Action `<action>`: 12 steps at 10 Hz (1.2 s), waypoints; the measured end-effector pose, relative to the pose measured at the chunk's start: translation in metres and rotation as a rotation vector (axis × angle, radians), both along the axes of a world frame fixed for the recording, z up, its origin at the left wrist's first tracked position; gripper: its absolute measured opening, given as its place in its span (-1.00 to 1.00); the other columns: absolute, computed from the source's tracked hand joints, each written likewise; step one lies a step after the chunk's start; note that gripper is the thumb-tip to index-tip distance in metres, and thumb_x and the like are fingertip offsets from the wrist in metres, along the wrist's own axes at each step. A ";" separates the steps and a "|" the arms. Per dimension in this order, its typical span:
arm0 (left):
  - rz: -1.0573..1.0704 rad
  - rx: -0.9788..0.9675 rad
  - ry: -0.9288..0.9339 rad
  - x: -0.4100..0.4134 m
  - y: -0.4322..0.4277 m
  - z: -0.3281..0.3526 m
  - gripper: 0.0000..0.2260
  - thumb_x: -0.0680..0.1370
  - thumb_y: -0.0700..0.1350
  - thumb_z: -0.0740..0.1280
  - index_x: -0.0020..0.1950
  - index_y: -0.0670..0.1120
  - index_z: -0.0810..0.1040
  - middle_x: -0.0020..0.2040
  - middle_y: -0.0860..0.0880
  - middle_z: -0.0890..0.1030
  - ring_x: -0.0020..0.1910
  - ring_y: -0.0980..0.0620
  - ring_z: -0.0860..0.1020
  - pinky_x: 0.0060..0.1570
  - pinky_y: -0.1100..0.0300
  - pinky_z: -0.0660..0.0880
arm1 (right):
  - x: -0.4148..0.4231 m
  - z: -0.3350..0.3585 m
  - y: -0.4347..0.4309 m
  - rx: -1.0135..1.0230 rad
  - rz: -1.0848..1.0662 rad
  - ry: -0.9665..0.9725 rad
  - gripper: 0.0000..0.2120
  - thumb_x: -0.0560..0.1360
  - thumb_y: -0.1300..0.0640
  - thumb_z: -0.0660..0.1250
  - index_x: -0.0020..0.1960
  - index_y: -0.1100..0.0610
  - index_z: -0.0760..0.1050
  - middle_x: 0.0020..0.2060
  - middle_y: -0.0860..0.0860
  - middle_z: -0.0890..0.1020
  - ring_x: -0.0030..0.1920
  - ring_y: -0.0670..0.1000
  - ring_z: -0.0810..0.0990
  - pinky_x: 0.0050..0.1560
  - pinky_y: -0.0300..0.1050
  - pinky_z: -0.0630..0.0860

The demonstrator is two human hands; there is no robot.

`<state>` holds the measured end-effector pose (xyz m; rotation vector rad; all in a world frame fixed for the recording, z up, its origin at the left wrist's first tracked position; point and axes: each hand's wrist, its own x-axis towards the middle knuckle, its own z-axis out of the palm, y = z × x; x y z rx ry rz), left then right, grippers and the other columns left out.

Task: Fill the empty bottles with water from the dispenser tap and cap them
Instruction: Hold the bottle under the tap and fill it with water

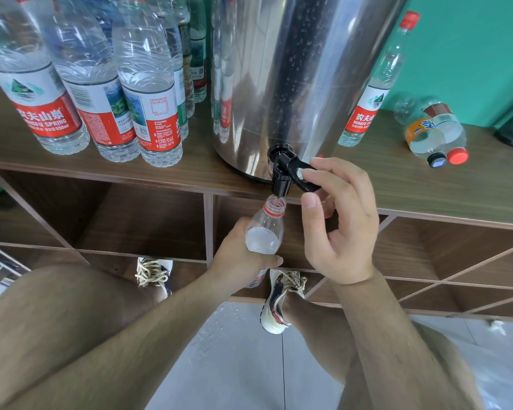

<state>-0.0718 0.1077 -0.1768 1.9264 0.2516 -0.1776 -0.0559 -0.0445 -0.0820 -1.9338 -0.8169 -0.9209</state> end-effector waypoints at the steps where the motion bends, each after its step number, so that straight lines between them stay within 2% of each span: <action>1: 0.000 -0.006 -0.001 0.000 0.000 0.000 -0.33 0.37 -0.03 0.65 0.27 0.20 0.28 0.04 0.26 0.45 -0.06 0.22 0.47 -0.22 0.42 0.27 | 0.000 -0.001 0.000 -0.001 0.002 0.000 -0.75 0.61 0.24 0.29 0.15 0.39 0.63 0.18 0.23 0.59 0.10 0.01 0.57 0.01 -0.34 0.43; 3: 0.004 -0.042 -0.003 -0.001 0.001 0.000 -0.33 0.36 -0.05 0.65 0.30 0.17 0.32 0.10 0.22 0.49 0.03 0.16 0.48 -0.18 0.41 0.31 | 0.000 0.000 0.000 0.005 0.007 0.009 -0.75 0.61 0.24 0.29 0.15 0.38 0.62 0.18 0.24 0.59 0.09 0.00 0.56 0.01 -0.34 0.43; 6: 0.007 -0.014 -0.002 0.000 0.000 -0.002 -0.33 0.36 -0.03 0.66 0.28 0.19 0.30 0.05 0.25 0.46 -0.02 0.19 0.48 -0.20 0.41 0.28 | 0.000 -0.001 0.000 0.002 0.002 0.007 -0.75 0.61 0.23 0.29 0.16 0.37 0.63 0.18 0.23 0.59 0.10 0.00 0.56 0.01 -0.32 0.44; 10: 0.017 0.019 0.008 0.000 -0.001 -0.002 -0.32 0.36 -0.02 0.65 0.27 0.19 0.28 0.10 0.21 0.46 0.10 0.13 0.47 -0.19 0.42 0.29 | 0.000 0.000 -0.001 0.001 0.005 -0.001 -0.75 0.61 0.24 0.29 0.16 0.37 0.62 0.19 0.23 0.59 0.12 -0.04 0.55 0.02 -0.32 0.44; 12: 0.026 0.006 0.007 -0.001 0.001 -0.004 -0.33 0.36 -0.02 0.66 0.26 0.20 0.29 0.05 0.23 0.47 0.04 0.15 0.48 -0.22 0.41 0.28 | 0.000 -0.001 0.000 0.006 0.008 0.005 -0.75 0.61 0.23 0.29 0.16 0.37 0.63 0.19 0.23 0.59 0.10 -0.03 0.56 0.00 -0.31 0.44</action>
